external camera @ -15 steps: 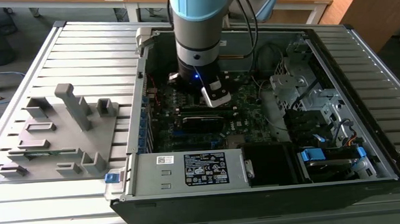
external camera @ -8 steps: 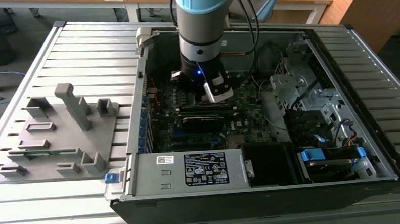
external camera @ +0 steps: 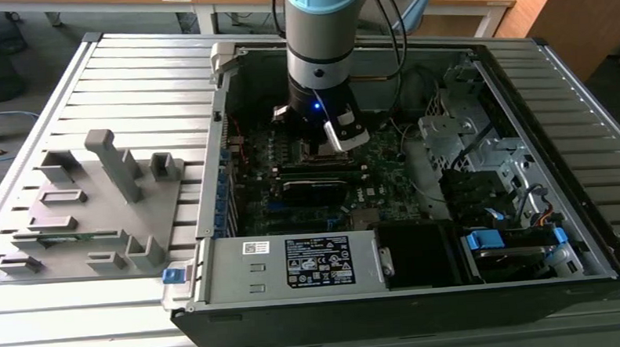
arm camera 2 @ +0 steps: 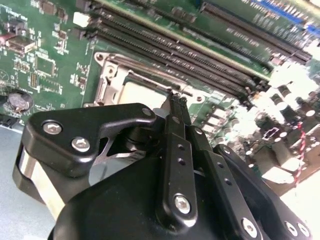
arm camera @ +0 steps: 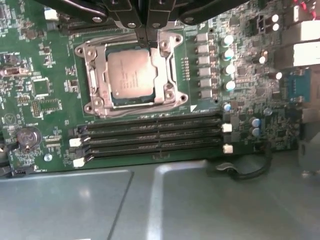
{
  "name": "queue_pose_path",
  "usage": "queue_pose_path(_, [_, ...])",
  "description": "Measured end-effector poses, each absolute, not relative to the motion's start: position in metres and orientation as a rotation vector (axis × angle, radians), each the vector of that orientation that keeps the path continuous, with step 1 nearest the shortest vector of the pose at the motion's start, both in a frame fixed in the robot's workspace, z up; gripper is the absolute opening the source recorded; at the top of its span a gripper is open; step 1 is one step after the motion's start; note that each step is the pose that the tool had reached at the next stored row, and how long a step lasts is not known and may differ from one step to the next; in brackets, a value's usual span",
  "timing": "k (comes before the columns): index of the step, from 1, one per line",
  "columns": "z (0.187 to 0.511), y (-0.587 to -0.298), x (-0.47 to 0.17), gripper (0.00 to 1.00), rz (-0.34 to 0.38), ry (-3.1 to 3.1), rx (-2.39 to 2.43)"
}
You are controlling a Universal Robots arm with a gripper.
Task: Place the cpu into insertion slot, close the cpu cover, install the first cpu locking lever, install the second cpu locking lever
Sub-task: 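Install the second cpu locking lever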
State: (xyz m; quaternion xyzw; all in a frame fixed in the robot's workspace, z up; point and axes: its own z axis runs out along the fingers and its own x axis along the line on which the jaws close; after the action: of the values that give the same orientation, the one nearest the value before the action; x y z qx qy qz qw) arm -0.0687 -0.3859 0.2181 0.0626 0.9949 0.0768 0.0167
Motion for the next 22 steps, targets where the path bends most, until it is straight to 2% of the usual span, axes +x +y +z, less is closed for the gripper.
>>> queue_pose_path(9, [0.217, -0.368, -0.062, 0.11, 0.206, 3.094, 0.194])
queue_pose_path(22, [0.216, -0.357, -0.049, 0.11, 0.145, 3.096, 0.193])
